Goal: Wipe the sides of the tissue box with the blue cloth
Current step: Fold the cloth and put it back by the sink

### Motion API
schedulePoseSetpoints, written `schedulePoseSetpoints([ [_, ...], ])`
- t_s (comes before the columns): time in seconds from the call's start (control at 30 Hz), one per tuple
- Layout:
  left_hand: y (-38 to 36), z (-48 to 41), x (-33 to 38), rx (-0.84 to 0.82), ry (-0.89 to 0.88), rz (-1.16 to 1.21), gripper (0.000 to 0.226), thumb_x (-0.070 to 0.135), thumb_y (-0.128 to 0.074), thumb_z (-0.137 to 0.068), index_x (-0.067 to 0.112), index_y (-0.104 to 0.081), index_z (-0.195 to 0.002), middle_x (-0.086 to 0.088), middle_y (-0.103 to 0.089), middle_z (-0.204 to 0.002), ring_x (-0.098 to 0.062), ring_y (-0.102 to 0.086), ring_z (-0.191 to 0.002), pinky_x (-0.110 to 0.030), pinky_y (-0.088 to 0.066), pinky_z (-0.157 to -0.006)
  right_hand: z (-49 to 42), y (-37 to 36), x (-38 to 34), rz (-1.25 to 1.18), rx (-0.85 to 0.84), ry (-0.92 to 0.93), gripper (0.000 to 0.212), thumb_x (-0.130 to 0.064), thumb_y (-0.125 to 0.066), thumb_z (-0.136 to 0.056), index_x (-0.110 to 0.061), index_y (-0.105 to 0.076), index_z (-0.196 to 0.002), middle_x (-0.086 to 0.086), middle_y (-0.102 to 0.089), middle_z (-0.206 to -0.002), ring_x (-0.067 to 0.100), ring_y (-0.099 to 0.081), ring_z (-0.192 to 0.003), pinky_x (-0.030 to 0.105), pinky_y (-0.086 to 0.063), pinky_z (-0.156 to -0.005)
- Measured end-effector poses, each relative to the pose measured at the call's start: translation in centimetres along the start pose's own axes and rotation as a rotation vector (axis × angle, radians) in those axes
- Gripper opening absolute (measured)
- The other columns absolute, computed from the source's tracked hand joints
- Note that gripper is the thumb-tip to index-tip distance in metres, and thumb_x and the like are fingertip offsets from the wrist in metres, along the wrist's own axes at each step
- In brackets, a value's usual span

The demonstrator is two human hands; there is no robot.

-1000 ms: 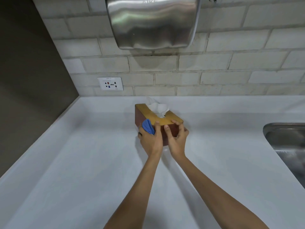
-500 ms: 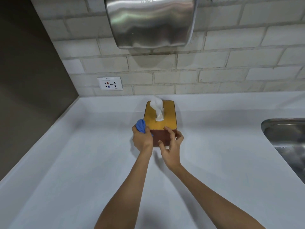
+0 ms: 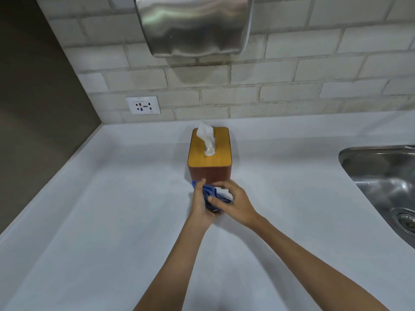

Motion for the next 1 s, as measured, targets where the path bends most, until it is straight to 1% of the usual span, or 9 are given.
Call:
schedulePoseSetpoints([
  [0.13, -1.1, 1.4, -0.5, -0.095, 0.075, -0.1, 0.036, 0.036, -0.051, -0.09, 0.005, -0.057, -0.106, -0.013, -0.064, -0.092, -0.026, -0.063, -0.086, -0.036, -0.052, -0.073, 1.5, 1.2, -0.6, -0.099, -0.029, -0.099, 0.019, -0.023, -0.073, -0.078, -0.02, -0.068, -0.096, 0.002, -0.071, -0.092, 0.01, -0.066, -0.082, 0.011, -0.049, -0.07],
  [0.23, -2.0, 2.2, -0.8, -0.162, 0.098, -0.191, 0.04, 0.035, -0.053, -0.091, 0.002, -0.055, -0.114, -0.019, -0.064, -0.109, -0.03, -0.063, -0.099, -0.04, -0.053, -0.082, 2.0, 2.8, -1.3, -0.214, -0.024, -0.18, 0.007, -0.017, -0.067, -0.084, -0.01, -0.07, -0.086, 0.01, -0.07, -0.086, 0.018, -0.065, -0.079, 0.026, -0.052, -0.075],
  [0.3, -2.7, 2.6, -1.1, -0.177, 0.091, -0.286, 0.044, 0.037, -0.056, -0.091, 0.002, -0.055, -0.119, -0.022, -0.062, -0.117, -0.034, -0.061, -0.106, -0.045, -0.052, -0.089, 2.4, 4.3, -1.9, -0.276, -0.035, -0.218, 0.015, -0.01, -0.062, -0.088, -0.011, -0.065, -0.073, 0.011, -0.065, -0.078, 0.021, -0.06, -0.073, 0.03, -0.05, -0.073],
  [0.37, -3.1, 3.1, -1.6, -0.2, 0.082, -0.336, 0.039, 0.037, -0.055, -0.091, 0.006, -0.059, -0.113, -0.019, -0.069, -0.107, -0.03, -0.066, -0.1, -0.045, -0.054, -0.087, 2.8, 5.8, -2.5, -0.265, -0.017, -0.254, 0.027, -0.007, -0.053, -0.093, -0.01, -0.057, -0.066, 0.009, -0.057, -0.071, 0.02, -0.054, -0.068, 0.027, -0.047, -0.066],
  [0.5, -3.4, 3.8, -2.9, -0.215, 0.12, -0.411, 0.03, 0.03, -0.052, -0.094, 0.009, -0.058, -0.115, -0.01, -0.068, -0.105, -0.023, -0.065, -0.096, -0.034, -0.058, -0.074, 3.4, 10.2, -2.7, -0.276, 0.107, -0.393, 0.016, -0.015, -0.045, -0.096, -0.007, -0.052, -0.085, 0.014, -0.051, -0.08, 0.024, -0.048, -0.075, 0.034, -0.042, -0.067],
  [0.6, -4.4, 4.3, -4.0, -0.096, 0.136, -0.557, 0.029, 0.024, -0.05, -0.096, 0.009, -0.055, -0.12, -0.006, -0.067, -0.095, -0.02, -0.063, -0.082, -0.033, -0.058, -0.058, 5.0, 15.1, -2.0, -0.314, 0.185, -0.54, 0.017, -0.02, -0.044, -0.095, -0.009, -0.056, -0.089, 0.005, -0.056, -0.075, 0.02, -0.052, -0.07, 0.028, -0.043, -0.062],
  [0.77, -9.2, 4.8, -8.2, -0.053, 0.018, -0.685, 0.039, 0.024, -0.05, -0.096, 0.003, -0.051, -0.129, -0.013, -0.06, -0.124, -0.029, -0.059, -0.108, -0.037, -0.049, -0.081, 9.9, 23.8, -0.4, -0.307, 0.217, -0.629, 0.019, -0.024, -0.051, -0.094, -0.008, -0.062, -0.092, 0.002, -0.06, -0.08, 0.015, -0.057, -0.069, 0.025, -0.045, -0.059],
  [0.87, -12.4, 5.6, -12.2, -0.16, 0.037, -0.667, 0.031, 0.023, -0.053, -0.095, 0.008, -0.057, -0.122, -0.007, -0.063, -0.116, -0.02, -0.062, -0.094, -0.03, -0.053, -0.072, 14.0, 28.6, 0.6, -0.304, 0.229, -0.654, 0.018, -0.018, -0.062, -0.087, -0.005, -0.066, -0.099, 0.004, -0.067, -0.088, 0.016, -0.063, -0.075, 0.024, -0.05, -0.063],
  [1.0, -16.3, 6.7, -18.3, -0.247, 0.078, -0.658, 0.021, 0.026, -0.051, -0.096, 0.015, -0.058, -0.113, 0.004, -0.067, -0.092, -0.011, -0.064, -0.08, -0.027, -0.055, -0.069, 19.6, 34.2, 2.0, -0.243, 0.324, -0.761, 0.003, -0.005, -0.061, -0.086, -0.003, -0.063, -0.087, 0.01, -0.063, -0.082, 0.018, -0.059, -0.069, 0.025, -0.051, -0.055],
])
Point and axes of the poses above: each hand's wrist, its own z-axis away from the middle knuckle, its own y-axis out of the back of the hand, x = y × z, the point moved 1 cm from there along -z, towards the middle knuckle
